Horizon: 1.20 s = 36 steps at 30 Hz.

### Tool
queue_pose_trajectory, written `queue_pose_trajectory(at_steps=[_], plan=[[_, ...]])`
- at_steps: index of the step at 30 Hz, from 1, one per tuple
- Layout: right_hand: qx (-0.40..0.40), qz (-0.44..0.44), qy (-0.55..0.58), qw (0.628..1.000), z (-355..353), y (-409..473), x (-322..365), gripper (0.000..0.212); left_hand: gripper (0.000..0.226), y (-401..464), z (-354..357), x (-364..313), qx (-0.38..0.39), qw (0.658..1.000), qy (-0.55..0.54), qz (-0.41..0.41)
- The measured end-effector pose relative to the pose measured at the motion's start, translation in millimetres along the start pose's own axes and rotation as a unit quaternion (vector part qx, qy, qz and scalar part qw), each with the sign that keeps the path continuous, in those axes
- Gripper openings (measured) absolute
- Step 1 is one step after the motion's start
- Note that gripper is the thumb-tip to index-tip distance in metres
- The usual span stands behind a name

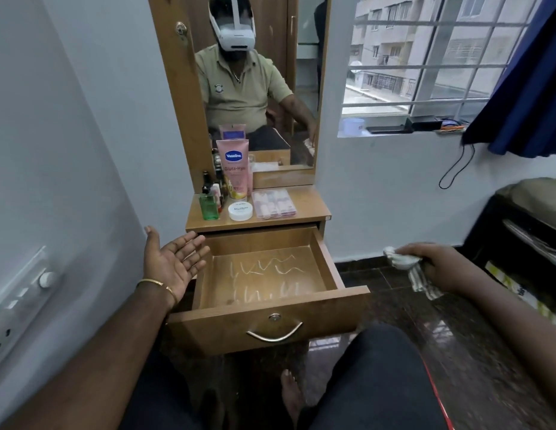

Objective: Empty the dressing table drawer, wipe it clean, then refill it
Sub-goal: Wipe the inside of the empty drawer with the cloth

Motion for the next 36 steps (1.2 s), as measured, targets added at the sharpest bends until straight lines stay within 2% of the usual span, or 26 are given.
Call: queue_pose_trajectory(at_steps=[3,5,7,9,10,11,12,14,16,19,21,24,27,32,36], plan=[[-0.053,0.01,0.103,0.993,8,15,23,0.059,0.088,12,-19,-17,-0.001,0.997,-0.073,0.009],[-0.075,0.035,0.216,0.973,21,27,44,0.059,0.089,21,-33,-25,-0.006,0.996,-0.084,0.018],[-0.08,0.073,0.389,0.915,43,38,68,0.053,0.091,29,-38,-24,0.0,0.998,-0.059,0.022],[-0.05,0.127,0.558,0.819,80,50,94,0.039,0.091,39,-40,-18,0.002,0.999,-0.011,0.032],[-0.024,0.154,0.612,0.775,101,55,111,0.034,0.089,44,-40,-15,0.001,0.999,0.014,0.042],[0.009,0.175,0.639,0.749,120,57,128,0.035,0.088,46,-38,-12,-0.001,0.998,0.034,0.052],[0.045,0.185,0.646,0.739,139,61,147,0.039,0.087,49,-38,-8,-0.001,0.997,0.046,0.062],[0.101,0.2,0.595,0.772,173,68,180,0.047,0.089,53,-38,1,-0.005,0.996,0.052,0.079],[0.127,0.177,0.492,0.843,202,77,210,0.039,0.09,58,-42,10,-0.02,0.995,0.049,0.081],[0.101,0.048,0.295,0.949,229,102,257,0.018,0.086,73,-52,15,-0.052,0.995,0.065,0.058],[0.12,-0.046,0.158,0.979,249,116,289,0.017,0.084,81,-51,13,-0.059,0.993,0.09,0.04],[0.19,-0.143,-0.023,0.971,289,120,320,0.022,0.075,87,-45,17,-0.062,0.992,0.105,0.015],[0.228,-0.183,-0.083,0.953,306,103,331,0.033,0.069,87,-38,23,-0.052,0.992,0.118,-0.001],[0.3,-0.138,-0.03,0.944,278,80,308,0.027,0.068,86,-28,17,-0.04,0.982,0.185,0.013],[0.234,-0.108,-0.107,0.96,226,113,259,0.031,0.067,80,-20,15,-0.028,0.975,0.218,0.036]])
Point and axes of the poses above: each hand's wrist, its own y-axis towards the middle knuckle, its own z-axis out of the palm, x = y × z, the point moved 9 cm from there along y, towards the middle knuckle, and after that the axes turned 11 degrees about y, right-handed, at the moved point
